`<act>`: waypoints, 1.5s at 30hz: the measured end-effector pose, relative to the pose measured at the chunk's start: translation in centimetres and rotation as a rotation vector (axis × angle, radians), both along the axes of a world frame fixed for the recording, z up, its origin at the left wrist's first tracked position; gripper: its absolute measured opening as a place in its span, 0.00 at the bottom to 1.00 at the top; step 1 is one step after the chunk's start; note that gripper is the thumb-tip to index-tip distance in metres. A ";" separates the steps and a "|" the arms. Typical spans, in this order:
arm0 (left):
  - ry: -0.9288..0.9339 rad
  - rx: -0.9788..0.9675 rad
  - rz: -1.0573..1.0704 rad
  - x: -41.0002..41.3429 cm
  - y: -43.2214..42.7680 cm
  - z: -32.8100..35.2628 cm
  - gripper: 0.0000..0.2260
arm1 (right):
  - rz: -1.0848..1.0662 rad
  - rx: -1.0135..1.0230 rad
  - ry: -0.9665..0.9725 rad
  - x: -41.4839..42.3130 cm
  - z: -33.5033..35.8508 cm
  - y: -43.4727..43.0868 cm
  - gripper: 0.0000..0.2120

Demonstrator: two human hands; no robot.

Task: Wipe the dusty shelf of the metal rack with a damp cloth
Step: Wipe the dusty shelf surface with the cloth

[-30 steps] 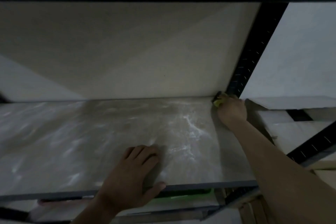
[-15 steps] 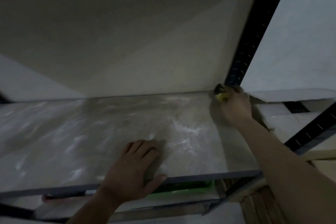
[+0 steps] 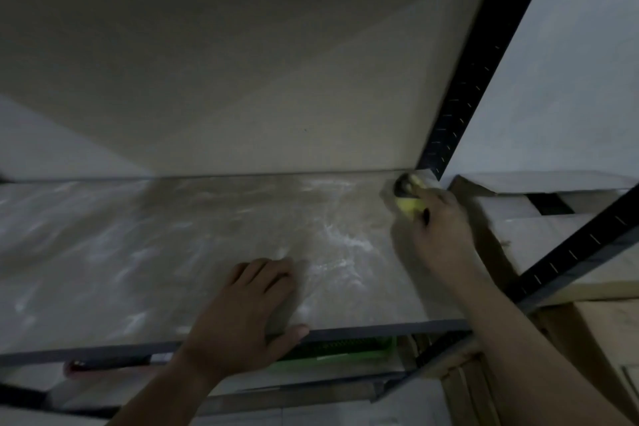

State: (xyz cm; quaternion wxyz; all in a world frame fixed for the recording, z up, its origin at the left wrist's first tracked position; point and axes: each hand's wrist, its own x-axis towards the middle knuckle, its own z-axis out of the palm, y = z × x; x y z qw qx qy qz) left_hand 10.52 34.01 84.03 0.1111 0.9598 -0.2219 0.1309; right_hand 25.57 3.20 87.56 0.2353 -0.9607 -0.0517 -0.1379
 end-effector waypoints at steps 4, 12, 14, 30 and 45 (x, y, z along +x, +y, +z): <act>-0.014 -0.004 0.006 0.1 0.0 0.0 0.23 | -0.205 -0.154 0.079 0.3 -0.8 -0.2 0.22; 0.030 -0.012 0.010 -0.2 0.2 -0.1 0.24 | 0.277 -0.010 0.080 -5.0 -0.3 2.9 0.19; 0.028 -0.018 0.013 -0.2 0.1 0.0 0.23 | 0.151 0.032 0.040 -1.8 0.2 0.9 0.19; -0.029 0.019 -0.010 0.0 -0.1 0.1 0.24 | 0.355 0.015 0.014 -1.7 0.5 4.2 0.19; 0.001 0.030 0.004 -0.1 -0.2 0.2 0.24 | 0.319 0.125 0.124 -1.9 1.3 2.4 0.13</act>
